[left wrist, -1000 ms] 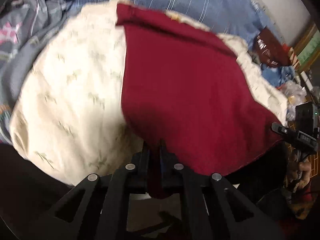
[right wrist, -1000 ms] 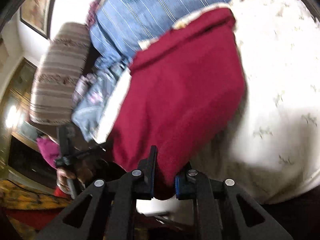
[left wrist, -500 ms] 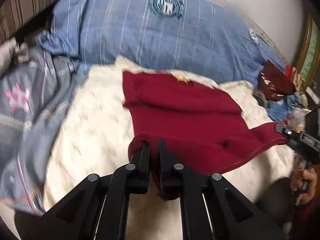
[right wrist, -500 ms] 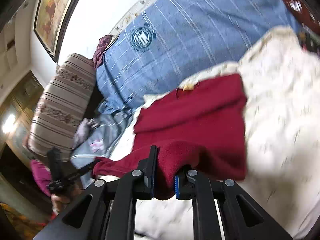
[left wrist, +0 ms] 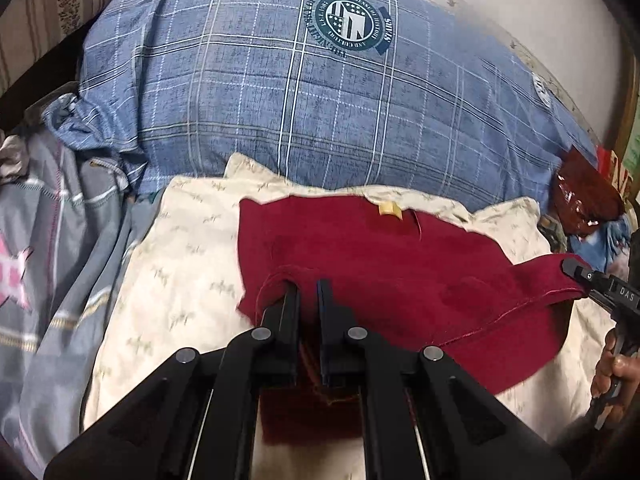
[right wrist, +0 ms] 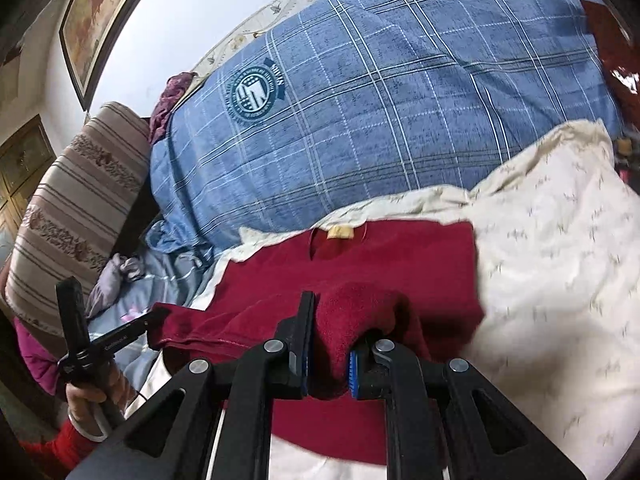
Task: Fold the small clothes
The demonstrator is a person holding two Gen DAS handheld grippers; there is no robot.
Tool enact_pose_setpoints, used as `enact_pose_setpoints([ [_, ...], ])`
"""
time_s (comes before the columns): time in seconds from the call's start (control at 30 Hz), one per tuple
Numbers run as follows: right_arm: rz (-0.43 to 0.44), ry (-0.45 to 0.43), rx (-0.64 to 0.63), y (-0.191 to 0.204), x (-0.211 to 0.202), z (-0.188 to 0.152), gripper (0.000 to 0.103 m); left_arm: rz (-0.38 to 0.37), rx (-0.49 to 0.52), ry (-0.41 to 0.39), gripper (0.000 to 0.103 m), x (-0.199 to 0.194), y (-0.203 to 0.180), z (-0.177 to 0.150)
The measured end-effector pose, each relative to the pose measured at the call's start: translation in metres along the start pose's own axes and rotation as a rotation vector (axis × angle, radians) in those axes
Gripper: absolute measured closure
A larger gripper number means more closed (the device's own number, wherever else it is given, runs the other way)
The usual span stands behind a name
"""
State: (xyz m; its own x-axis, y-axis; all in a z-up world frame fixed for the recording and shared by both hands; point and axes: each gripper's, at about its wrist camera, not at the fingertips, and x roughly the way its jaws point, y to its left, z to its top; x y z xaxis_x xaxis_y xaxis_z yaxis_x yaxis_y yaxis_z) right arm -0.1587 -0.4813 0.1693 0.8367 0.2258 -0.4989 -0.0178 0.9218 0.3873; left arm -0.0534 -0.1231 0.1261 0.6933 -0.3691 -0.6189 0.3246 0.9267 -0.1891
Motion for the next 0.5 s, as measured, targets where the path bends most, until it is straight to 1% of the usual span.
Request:
enact_pose_setpoints([
  [0.17, -0.024, 0.014, -0.001, -0.017, 0.036, 0.027, 0.091, 0.020, 0.026, -0.012, 0.098, 0.029, -0.007, 0.027],
  [0.33, -0.036, 0.041, 0.042, -0.039, 0.079, 0.047, 0.091, 0.032, -0.001, 0.036, 0.098, 0.073, -0.001, 0.049],
  [0.5, -0.057, 0.077, 0.072, -0.054, 0.123, 0.059, 0.091, 0.051, -0.035, 0.079, 0.098, 0.112, 0.004, 0.062],
])
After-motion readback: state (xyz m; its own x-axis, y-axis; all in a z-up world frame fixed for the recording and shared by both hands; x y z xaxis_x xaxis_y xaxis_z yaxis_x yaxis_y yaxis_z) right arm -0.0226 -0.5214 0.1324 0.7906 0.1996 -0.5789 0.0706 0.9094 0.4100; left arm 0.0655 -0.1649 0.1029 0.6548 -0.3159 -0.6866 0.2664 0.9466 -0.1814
